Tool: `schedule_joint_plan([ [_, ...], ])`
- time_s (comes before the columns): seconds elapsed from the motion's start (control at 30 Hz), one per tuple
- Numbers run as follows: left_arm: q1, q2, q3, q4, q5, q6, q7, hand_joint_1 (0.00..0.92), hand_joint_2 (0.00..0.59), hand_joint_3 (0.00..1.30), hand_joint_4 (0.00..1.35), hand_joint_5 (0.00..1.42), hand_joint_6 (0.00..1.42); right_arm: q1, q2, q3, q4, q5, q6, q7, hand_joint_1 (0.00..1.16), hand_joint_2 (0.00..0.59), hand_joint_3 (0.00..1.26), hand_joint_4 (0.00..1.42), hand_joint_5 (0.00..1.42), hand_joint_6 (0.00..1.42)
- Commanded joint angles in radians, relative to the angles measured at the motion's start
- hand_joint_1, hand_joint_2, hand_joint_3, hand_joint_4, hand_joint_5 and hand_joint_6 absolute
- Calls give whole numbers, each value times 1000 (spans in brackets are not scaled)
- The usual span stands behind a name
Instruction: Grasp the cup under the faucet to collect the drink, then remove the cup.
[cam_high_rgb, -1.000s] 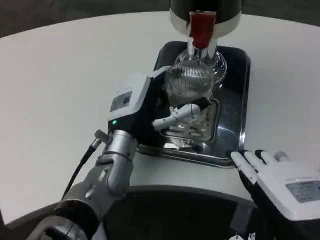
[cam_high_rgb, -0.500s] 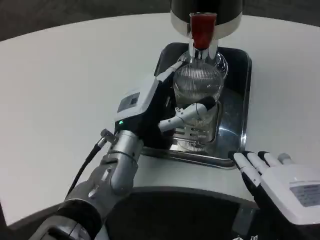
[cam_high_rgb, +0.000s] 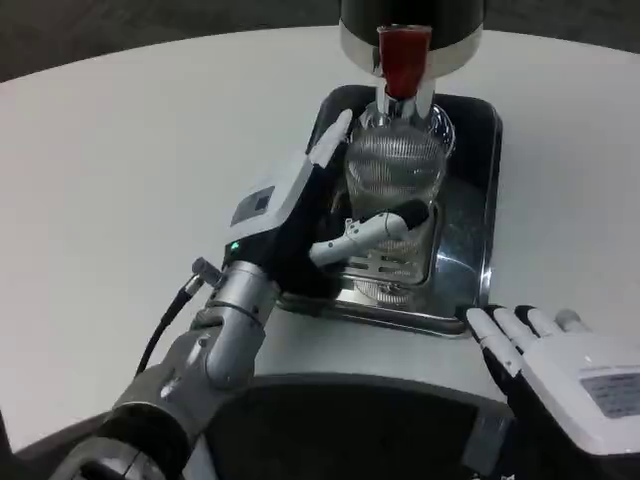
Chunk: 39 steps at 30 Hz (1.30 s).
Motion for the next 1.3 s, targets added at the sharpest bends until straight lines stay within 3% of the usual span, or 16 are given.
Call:
schedule_joint_plan([
  [0.03,87,30,-7,-24,11,-25,-17,0,0,0,0,209,237,13,4,8,-4,4,-7,-13,597,291,0,0,0,0],
  [0.3,178,110,45,-147,-6,-82,-5,0,0,0,0,208,234,2,-3,13,14,6,-5,-16,597,291,0,0,0,0],
  [0.57,295,213,157,-377,-64,-104,-46,0,0,0,0,212,233,-23,-3,23,34,-1,-1,-9,597,291,0,0,0,0],
  [0.97,339,232,281,-592,-171,-90,-156,0,0,69,55,248,248,-37,2,39,46,-13,4,-7,597,291,0,0,0,0],
  [1.3,332,267,374,-667,-400,-141,-404,0,2,93,42,179,39,-45,2,43,56,-20,5,-5,597,291,0,0,0,0],
])
